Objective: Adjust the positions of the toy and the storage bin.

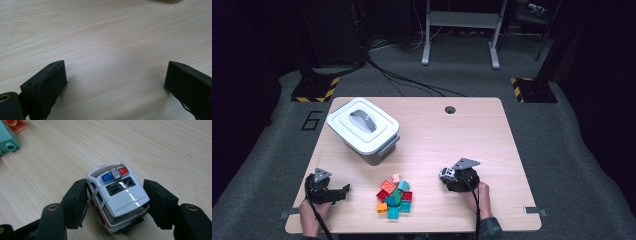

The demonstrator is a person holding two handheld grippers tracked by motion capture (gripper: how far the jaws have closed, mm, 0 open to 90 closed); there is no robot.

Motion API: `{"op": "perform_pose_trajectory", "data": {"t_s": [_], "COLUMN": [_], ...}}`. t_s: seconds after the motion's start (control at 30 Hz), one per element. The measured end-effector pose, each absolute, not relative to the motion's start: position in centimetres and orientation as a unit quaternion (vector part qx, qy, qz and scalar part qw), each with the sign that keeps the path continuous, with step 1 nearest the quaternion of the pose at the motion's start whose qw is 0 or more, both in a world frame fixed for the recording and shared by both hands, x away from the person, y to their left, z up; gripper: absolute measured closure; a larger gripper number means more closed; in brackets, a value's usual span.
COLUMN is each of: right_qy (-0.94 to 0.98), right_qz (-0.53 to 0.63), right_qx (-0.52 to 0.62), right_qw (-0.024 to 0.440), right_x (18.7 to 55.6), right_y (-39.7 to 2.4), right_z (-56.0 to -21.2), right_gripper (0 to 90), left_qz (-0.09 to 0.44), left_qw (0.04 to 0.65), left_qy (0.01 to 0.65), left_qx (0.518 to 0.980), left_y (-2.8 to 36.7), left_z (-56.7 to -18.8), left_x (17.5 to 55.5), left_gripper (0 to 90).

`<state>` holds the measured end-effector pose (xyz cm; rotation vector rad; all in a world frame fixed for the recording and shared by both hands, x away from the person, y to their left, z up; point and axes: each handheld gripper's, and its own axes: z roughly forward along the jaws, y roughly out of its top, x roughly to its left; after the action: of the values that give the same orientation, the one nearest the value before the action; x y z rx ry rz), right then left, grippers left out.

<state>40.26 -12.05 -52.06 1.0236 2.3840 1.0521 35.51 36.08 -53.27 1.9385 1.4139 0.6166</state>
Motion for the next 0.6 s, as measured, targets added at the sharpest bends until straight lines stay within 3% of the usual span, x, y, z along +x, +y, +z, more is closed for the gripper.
{"op": "perform_pose_trajectory", "data": {"t_s": [0.03, 0.27, 0.37, 0.43, 0.6], "right_qy": [0.841, 0.840, 0.841, 0.843, 0.840], "right_qz": [0.366, 0.366, 0.362, 0.359, 0.358], "right_qx": [0.360, 0.361, 0.364, 0.359, 0.363], "right_qw": [0.172, 0.174, 0.173, 0.178, 0.184], "right_x": [40.03, 39.95, 40.15, 40.22, 40.09], "right_y": [-12.27, -12.52, -12.18, -11.79, -11.70], "right_z": [-52.03, -52.08, -52.08, -52.06, -52.00], "right_gripper": [45.4, 45.5, 39.3, 44.4, 46.8], "left_qz": [0.235, 0.235, 0.235, 0.235, 0.235], "left_qw": [0.326, 0.326, 0.327, 0.327, 0.322], "left_qy": [0.540, 0.539, 0.540, 0.539, 0.536], "left_qx": [0.740, 0.740, 0.740, 0.740, 0.744], "left_y": [36.08, 36.07, 36.07, 36.07, 36.14], "left_z": [-53.27, -53.27, -53.27, -53.26, -53.21], "left_x": [35.53, 35.53, 35.53, 35.52, 35.50], "left_gripper": [3.9, 4.0, 4.1, 4.2, 4.3]}}
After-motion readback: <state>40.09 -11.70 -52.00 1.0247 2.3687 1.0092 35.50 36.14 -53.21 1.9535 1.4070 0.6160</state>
